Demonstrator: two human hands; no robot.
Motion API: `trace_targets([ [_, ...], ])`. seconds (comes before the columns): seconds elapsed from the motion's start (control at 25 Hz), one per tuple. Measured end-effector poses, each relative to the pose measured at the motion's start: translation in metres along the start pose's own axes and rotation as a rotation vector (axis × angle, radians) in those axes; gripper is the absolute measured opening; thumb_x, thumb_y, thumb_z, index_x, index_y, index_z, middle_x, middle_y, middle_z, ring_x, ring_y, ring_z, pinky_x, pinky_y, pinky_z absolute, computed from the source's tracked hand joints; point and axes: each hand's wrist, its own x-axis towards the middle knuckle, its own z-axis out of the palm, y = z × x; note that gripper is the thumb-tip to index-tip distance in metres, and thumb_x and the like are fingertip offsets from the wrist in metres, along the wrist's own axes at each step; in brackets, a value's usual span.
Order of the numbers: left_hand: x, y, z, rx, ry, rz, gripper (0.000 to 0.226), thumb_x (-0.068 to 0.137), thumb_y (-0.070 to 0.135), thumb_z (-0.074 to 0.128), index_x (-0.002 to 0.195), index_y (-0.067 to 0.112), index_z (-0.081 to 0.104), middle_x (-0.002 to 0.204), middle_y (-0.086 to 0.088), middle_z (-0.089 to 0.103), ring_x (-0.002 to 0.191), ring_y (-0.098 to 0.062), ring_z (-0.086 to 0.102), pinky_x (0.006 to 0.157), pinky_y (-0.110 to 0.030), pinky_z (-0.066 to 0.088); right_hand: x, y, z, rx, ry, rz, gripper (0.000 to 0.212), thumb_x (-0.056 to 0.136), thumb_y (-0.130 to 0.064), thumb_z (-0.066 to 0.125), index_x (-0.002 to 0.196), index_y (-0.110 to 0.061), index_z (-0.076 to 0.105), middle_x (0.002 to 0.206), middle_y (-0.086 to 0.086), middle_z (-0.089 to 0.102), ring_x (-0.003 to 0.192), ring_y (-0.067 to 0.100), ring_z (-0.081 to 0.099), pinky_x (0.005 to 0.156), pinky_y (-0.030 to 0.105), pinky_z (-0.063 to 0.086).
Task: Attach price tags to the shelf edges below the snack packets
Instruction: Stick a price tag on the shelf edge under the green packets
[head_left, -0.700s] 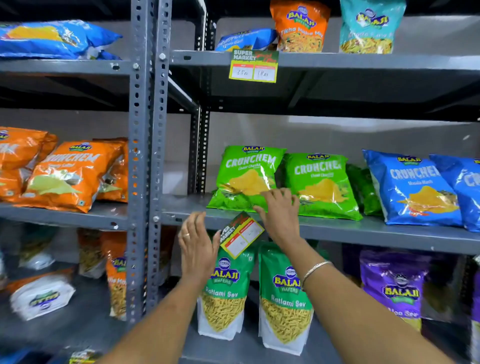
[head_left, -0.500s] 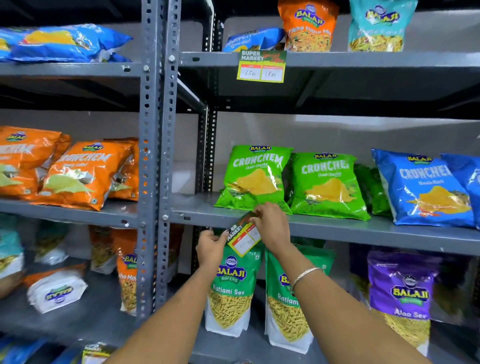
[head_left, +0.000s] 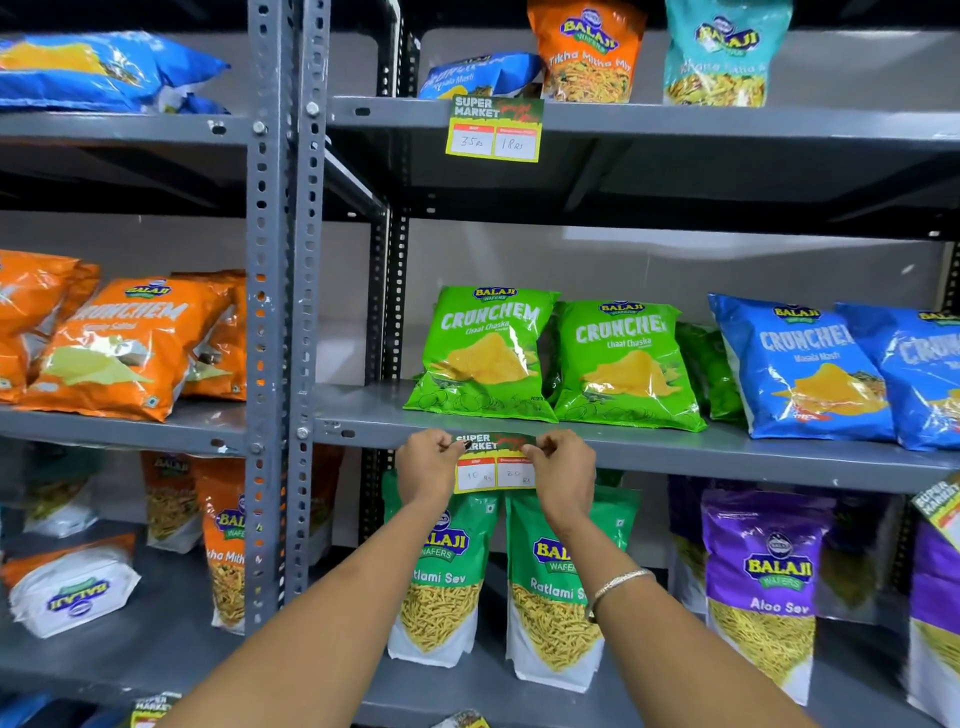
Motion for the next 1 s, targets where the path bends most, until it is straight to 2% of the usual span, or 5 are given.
trace_targets([
  [0.28,0.003,0.002,0.004,0.063,0.026,0.04,0.055,0.082,0.014,0.068,0.04,0.017,0.033,0.042,-0.001,0.034,0.047,-0.018,0.033,0.055,-0.025,0.029,0.001,0.0,0.004,-0.154,0.019,-0.07,0.028,0.083,-0.014,0.07,0.066,-0.016,0.047,0.087,0.011,0.063,0.081,0.028,0.058,0.067,0.035,0.046],
  [0.6,0.008,-0.002,0.005,0.099,0.058,0.05,0.049,0.081,0.019,0.07,0.043,0.015,0.039,0.045,-0.003,0.042,0.046,-0.017,0.037,0.046,-0.024,0.027,0.002,0.005,0.004,-0.202,0.01,-0.148,0.014,0.084,-0.013,0.068,0.077,-0.007,0.059,0.091,0.01,0.061,0.086,0.028,0.057,0.074,0.038,0.048],
  [0.72,0.008,-0.003,0.001,0.232,0.143,0.134,0.027,0.074,0.03,0.075,0.07,0.011,0.057,0.076,-0.008,0.06,0.07,-0.024,0.052,0.058,-0.031,0.038,0.0,0.005,0.004,-0.344,0.06,-0.21,0.021,0.08,-0.019,0.072,0.089,-0.008,0.056,0.098,0.011,0.06,0.092,0.028,0.053,0.078,0.038,0.045],
  [0.84,0.019,-0.004,-0.001,0.492,0.191,0.407,0.051,0.064,0.042,0.079,0.103,0.016,0.057,0.111,-0.007,0.056,0.105,-0.026,0.049,0.084,-0.042,0.045,0.008,0.007,0.0,-0.461,0.138,-0.296,0.047,0.075,-0.035,0.075,0.111,-0.016,0.052,0.115,0.009,0.055,0.11,0.028,0.046,0.092,0.04,0.039],
  [1.0,0.035,0.003,0.005,0.681,-0.054,0.493,0.055,0.069,0.05,0.071,0.119,0.03,0.06,0.149,0.003,0.037,0.143,-0.023,0.017,0.115,-0.054,0.012,0.027,0.003,-0.001,-0.545,-0.146,-0.378,0.04,0.084,-0.042,0.063,0.119,-0.024,0.058,0.131,-0.001,0.059,0.125,0.018,0.048,0.114,0.048,0.014],
])
